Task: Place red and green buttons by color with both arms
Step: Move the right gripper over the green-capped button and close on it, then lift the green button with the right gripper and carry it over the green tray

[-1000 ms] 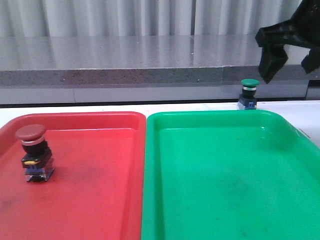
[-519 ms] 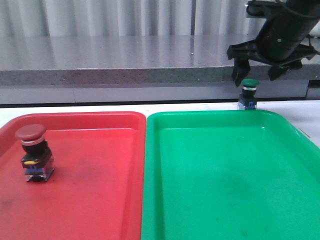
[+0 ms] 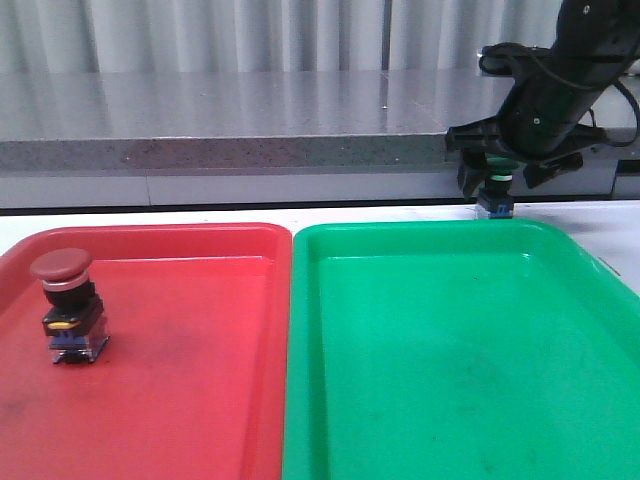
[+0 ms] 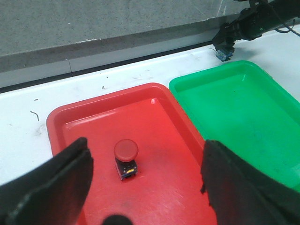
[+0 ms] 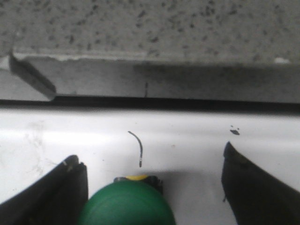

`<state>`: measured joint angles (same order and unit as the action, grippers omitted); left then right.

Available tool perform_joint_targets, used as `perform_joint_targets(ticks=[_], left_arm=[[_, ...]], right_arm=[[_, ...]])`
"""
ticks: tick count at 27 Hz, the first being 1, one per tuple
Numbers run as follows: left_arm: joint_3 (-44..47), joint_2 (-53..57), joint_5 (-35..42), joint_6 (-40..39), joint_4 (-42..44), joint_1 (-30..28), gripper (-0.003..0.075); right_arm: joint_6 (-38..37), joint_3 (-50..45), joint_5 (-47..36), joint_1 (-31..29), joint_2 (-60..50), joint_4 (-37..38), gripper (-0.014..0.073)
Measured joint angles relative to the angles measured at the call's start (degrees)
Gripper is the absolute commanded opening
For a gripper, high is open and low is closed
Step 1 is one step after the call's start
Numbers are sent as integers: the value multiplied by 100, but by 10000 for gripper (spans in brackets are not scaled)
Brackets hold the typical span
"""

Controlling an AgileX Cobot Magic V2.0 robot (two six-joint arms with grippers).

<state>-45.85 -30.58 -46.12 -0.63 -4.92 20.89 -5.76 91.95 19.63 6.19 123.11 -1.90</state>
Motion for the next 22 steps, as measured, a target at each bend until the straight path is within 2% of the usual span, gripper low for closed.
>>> perform_joint_targets(ticks=[5, 8, 22], left_arm=[[0, 0, 0, 0, 0, 0, 481], [0, 0, 0, 0, 0, 0, 481], [0, 0, 0, 0, 0, 0, 481]], right_arm=[[0, 24, 0, 0, 12, 0, 325], [0, 75, 0, 0, 12, 0, 281], [0, 334, 806, 0, -331, 0, 258]])
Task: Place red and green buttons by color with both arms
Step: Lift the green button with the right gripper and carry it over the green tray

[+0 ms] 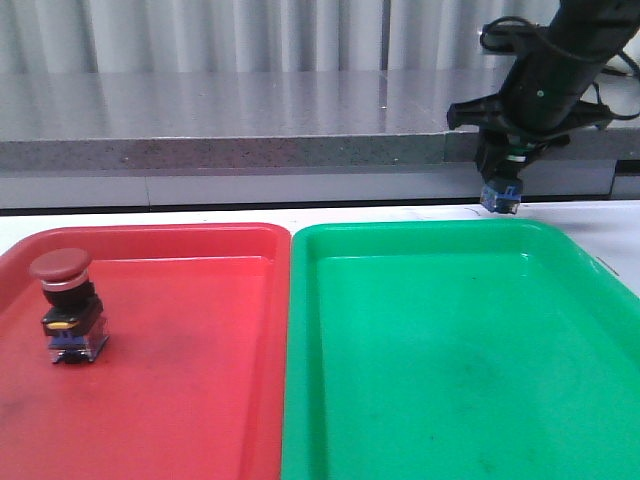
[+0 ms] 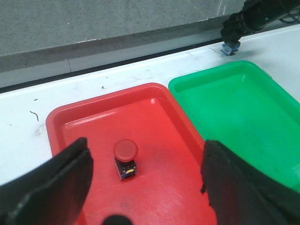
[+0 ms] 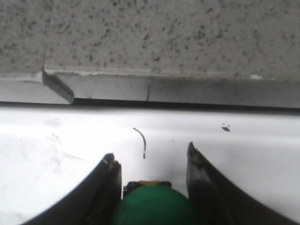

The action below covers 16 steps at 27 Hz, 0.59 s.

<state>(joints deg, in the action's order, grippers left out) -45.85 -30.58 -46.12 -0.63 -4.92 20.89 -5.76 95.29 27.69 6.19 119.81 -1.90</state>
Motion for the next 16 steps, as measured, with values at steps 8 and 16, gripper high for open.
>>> perform_joint_targets(ticks=[8, 16], left_arm=[[0, 0, 0, 0, 0, 0, 481], [0, 0, 0, 2, 0, 0, 481]], right_arm=[[115, -3, 652, 52, -674, 0, 258], [524, -869, 777, 480, -1624, 11, 258]])
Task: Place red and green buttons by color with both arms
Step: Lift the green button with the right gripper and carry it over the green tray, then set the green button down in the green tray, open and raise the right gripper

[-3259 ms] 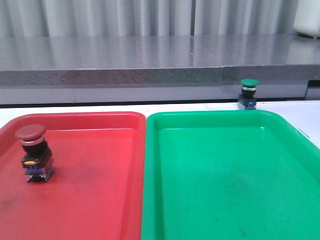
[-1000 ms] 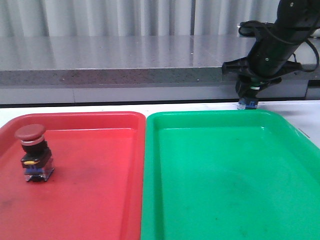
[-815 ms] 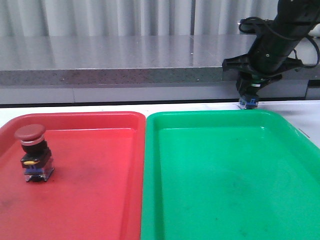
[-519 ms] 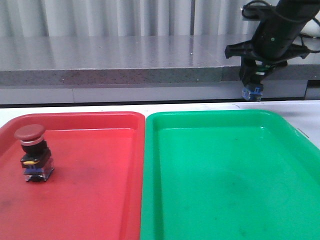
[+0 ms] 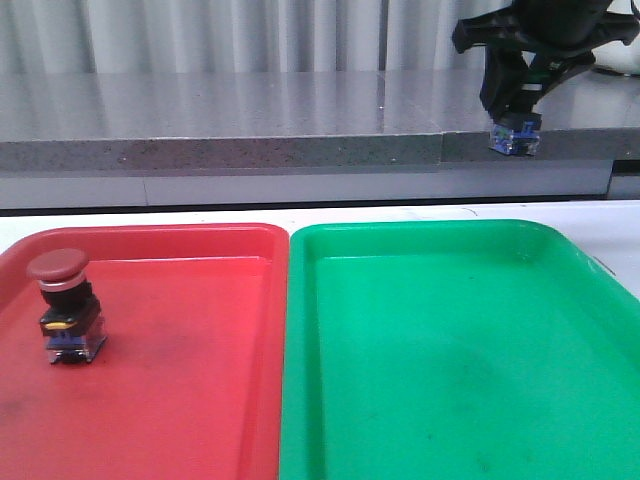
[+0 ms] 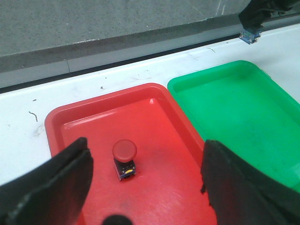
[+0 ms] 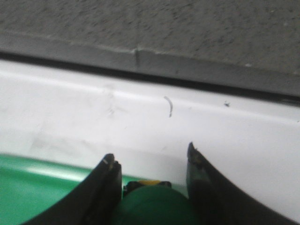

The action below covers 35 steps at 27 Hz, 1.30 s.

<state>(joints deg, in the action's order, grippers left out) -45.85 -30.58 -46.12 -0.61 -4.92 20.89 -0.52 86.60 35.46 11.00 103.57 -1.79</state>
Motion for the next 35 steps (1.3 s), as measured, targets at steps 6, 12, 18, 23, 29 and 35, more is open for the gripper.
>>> perform_joint_targets(ticks=[6, 12, 18, 23, 29, 35], left_arm=[[0, 0, 0, 0, 0, 0, 481], [0, 0, 0, 0, 0, 0, 481], [0, 0, 0, 0, 0, 0, 481], [0, 0, 0, 0, 0, 0, 481], [0, 0, 0, 0, 0, 0, 481], [0, 0, 0, 0, 0, 0, 481]], right_arm=[[103, -1275, -377, 451, -925, 0, 258], [469, -2702, -916, 1205, -1773, 0, 258], [691, -3465, -1511, 1779, -1708, 218, 258], [724, -3544, -1954, 1826, -1322, 540, 258], [736, -3544, -2303, 1826, -832, 658, 258], [643, -3544, -2555, 1826, -696, 558, 328]])
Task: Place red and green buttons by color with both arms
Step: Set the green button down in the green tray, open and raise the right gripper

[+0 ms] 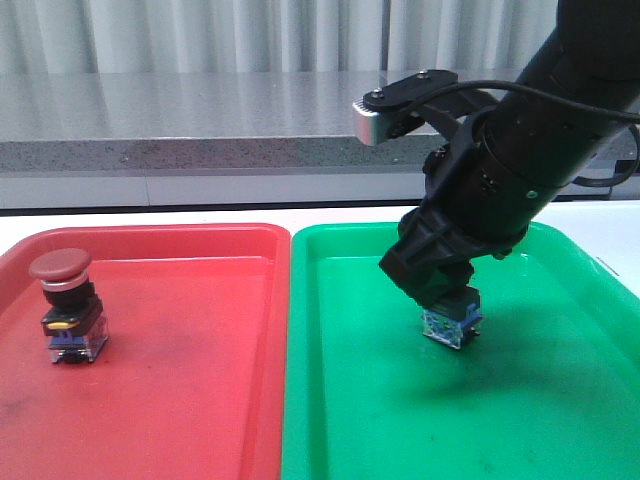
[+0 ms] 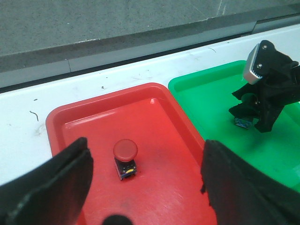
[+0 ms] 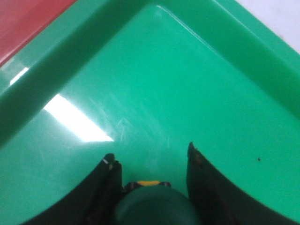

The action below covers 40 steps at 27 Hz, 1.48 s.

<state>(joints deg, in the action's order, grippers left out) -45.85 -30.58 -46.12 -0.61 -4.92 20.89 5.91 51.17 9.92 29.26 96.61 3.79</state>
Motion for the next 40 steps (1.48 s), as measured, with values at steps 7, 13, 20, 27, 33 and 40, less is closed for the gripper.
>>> perform_joint_targets(ticks=[7, 13, 20, 27, 33, 40], left_arm=[[0, 0, 0, 0, 0, 0, 481], [0, 0, 0, 0, 0, 0, 481], [0, 0, 0, 0, 0, 0, 481], [0, 0, 0, 0, 0, 0, 481], [0, 0, 0, 0, 0, 0, 481], [0, 0, 0, 0, 0, 0, 481]], right_arm=[[-113, 0, -51, 0, 33, -66, 535], [-117, 0, 90, 0, -8, -66, 542], [-117, 0, 697, 0, -552, -66, 542], [-117, 0, 1394, 0, -1574, -76, 542], [-180, 0, 2201, 0, -2510, -73, 542], [-591, 0, 3036, 0, -3626, -73, 542]])
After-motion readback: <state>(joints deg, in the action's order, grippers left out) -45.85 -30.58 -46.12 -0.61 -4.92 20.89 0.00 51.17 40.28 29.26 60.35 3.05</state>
